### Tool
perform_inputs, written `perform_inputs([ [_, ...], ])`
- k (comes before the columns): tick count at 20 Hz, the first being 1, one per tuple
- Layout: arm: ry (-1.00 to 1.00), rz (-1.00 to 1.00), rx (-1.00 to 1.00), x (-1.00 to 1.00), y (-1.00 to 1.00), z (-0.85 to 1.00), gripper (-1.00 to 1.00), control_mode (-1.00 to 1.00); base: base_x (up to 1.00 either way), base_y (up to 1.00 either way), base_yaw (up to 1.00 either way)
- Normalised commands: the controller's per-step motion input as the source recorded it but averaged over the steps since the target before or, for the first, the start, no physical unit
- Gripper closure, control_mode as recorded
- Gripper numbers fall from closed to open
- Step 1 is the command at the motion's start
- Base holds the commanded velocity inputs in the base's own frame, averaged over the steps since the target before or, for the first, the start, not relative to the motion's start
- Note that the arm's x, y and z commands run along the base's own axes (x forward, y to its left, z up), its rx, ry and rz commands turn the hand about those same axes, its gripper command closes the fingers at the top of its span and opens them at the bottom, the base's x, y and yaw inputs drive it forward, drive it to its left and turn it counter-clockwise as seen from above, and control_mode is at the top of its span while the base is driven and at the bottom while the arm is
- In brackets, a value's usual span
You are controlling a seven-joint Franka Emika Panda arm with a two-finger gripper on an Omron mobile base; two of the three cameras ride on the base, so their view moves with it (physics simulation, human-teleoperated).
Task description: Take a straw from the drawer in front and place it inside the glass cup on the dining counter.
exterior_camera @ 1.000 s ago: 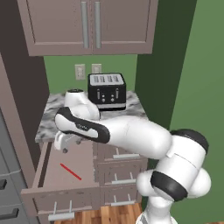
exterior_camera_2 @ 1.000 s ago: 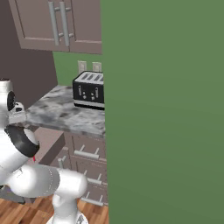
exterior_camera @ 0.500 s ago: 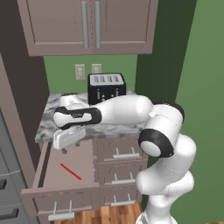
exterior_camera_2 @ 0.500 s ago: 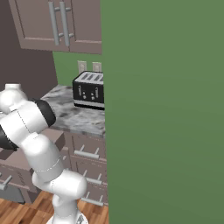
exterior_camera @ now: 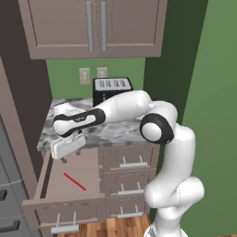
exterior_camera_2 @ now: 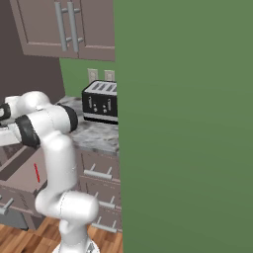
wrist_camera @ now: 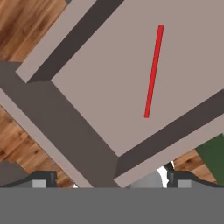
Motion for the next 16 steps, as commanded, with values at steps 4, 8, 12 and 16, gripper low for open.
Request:
perform_inputs([
  [4, 0.00, 0.00, 0.00, 0.08, 0.00, -0.30, -1.00, -1.00, 0.00, 0.00, 0.00],
  [8, -0.02, -0.01, 0.01, 0.00, -0.03, -0.40, -1.00, -1.00, 0.00, 0.00, 0.00],
  [12, -0.04, -0.03, 0.06, 0.02, -0.14, -0.37, -1.00, -1.00, 0.00, 0.00, 0.00],
  [16, -0.10, -0.01, 0.09, 0.05, -0.11, -0.32, -1.00, -1.00, 0.00, 0.00, 0.00],
])
